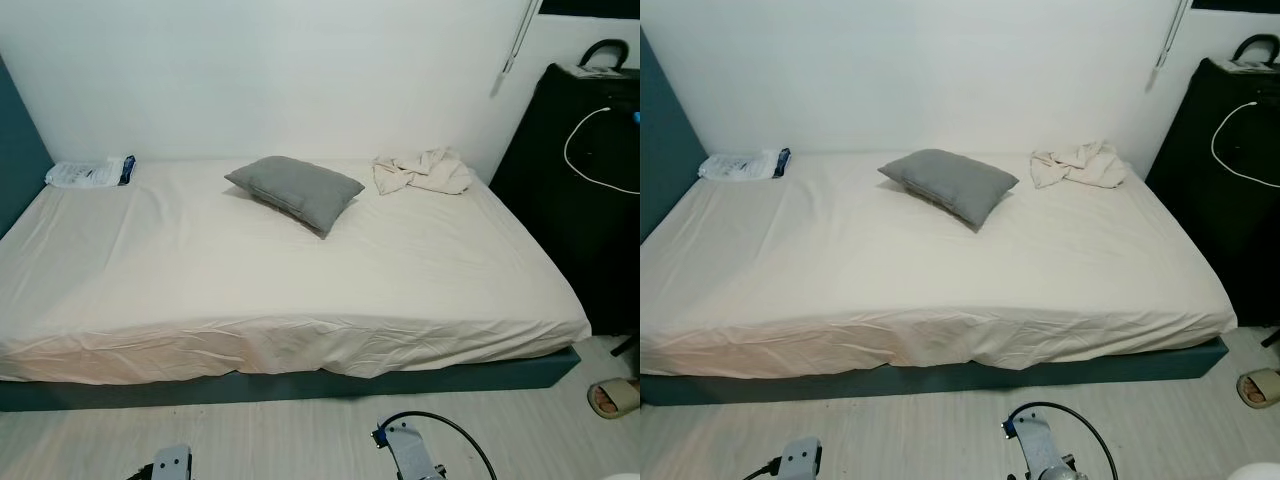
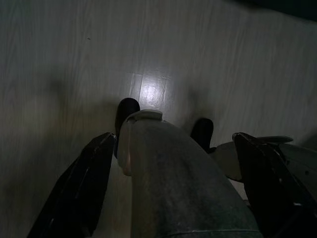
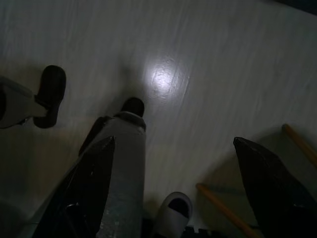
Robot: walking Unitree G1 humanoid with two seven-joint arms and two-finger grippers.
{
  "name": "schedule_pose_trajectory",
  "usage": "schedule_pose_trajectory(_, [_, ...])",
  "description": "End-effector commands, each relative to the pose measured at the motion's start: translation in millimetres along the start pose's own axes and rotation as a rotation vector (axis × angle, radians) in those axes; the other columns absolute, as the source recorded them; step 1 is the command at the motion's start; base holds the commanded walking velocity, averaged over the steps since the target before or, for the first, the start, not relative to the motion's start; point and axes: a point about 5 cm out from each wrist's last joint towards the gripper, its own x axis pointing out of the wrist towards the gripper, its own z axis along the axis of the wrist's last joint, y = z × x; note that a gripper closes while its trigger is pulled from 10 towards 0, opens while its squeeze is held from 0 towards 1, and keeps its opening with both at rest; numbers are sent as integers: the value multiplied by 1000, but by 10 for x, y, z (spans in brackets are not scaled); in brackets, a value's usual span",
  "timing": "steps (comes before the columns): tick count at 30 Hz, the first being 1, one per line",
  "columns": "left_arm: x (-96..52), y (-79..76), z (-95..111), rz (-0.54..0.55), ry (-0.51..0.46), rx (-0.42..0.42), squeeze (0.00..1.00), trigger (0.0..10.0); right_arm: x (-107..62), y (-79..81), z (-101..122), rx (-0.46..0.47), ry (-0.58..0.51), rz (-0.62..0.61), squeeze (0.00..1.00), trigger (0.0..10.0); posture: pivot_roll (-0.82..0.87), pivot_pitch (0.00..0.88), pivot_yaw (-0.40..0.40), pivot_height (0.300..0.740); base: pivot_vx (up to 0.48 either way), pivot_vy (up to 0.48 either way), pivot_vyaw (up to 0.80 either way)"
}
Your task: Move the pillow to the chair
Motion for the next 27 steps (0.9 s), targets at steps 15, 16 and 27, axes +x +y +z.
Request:
schedule_pose_trajectory(15, [1,-24,-26,-18,19,19,0,10000,-3,-31,27,4,-11,-9,0,10000,47,17,-88,740,256,0,0])
schedule_pose_trajectory(16, [2,-26,-27,-20,20,19,0,10000,-3,-34,28,3,-11,-9,0,10000,47,15,-88,740,281,0,0])
schedule_pose_trajectory(27, [4,-44,-30,-28,18,10,0,10000,-7,-62,40,-12,-15,-15,0,10000,47,14,-94,740,283,0,0])
